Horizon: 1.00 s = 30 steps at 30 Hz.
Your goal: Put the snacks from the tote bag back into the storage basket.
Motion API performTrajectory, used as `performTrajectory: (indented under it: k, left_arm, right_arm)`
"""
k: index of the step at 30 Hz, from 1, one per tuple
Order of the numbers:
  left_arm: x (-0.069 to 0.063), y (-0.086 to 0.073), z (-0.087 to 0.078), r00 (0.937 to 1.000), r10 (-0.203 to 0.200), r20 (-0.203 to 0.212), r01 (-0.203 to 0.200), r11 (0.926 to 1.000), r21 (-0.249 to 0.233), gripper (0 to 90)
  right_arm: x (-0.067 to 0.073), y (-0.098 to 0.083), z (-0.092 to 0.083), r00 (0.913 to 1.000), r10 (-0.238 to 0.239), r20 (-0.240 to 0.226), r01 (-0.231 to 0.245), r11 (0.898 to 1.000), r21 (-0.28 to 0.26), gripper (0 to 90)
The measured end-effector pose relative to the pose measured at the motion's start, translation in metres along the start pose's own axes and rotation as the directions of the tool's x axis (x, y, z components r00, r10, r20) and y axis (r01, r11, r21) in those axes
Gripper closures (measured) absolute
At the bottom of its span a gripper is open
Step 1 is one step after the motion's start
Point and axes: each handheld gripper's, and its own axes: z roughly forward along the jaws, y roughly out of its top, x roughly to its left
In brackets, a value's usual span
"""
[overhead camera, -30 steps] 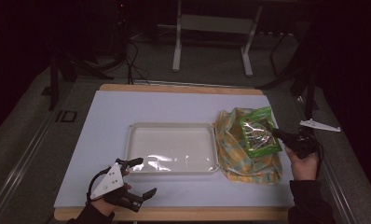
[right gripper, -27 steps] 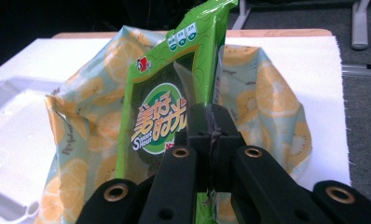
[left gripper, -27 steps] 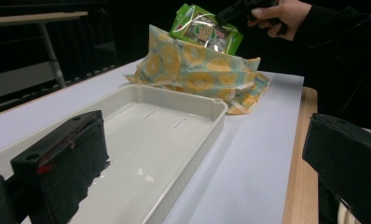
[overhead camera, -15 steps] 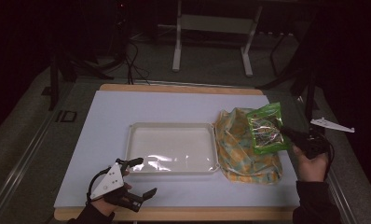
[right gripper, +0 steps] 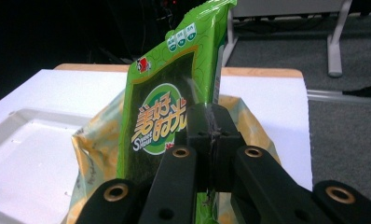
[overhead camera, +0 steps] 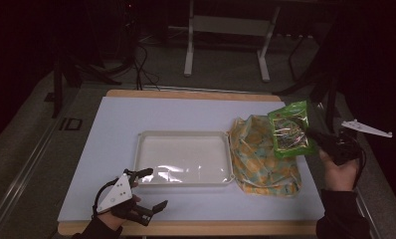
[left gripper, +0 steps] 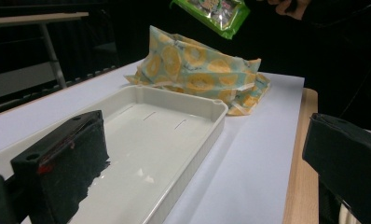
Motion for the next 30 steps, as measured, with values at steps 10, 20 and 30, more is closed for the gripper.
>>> performTrajectory:
  k: [10, 20, 30]
  left_arm:
    - [0.0, 0.0, 0.0, 1.0, 0.002, 0.001, -0.002, 1.0, 0.0, 0.4]
    - [0.0, 0.0, 0.0, 1.0, 0.003, 0.0, -0.003, 1.0, 0.001, 0.4]
    - [0.0, 0.0, 0.0, 1.0, 0.002, -0.002, -0.002, 1.0, 0.001, 0.4]
  right_arm:
    - [0.013, 0.019, -0.001, 0.9997, -0.018, -0.016, 0.018, 1.0, -0.02, 89.6]
    - [0.027, 0.034, 0.0, 0.9992, -0.032, -0.026, 0.031, 0.999, -0.042, 89.6]
    - [0.044, 0.04, 0.009, 0.9978, -0.045, -0.048, 0.043, 0.998, -0.04, 89.6]
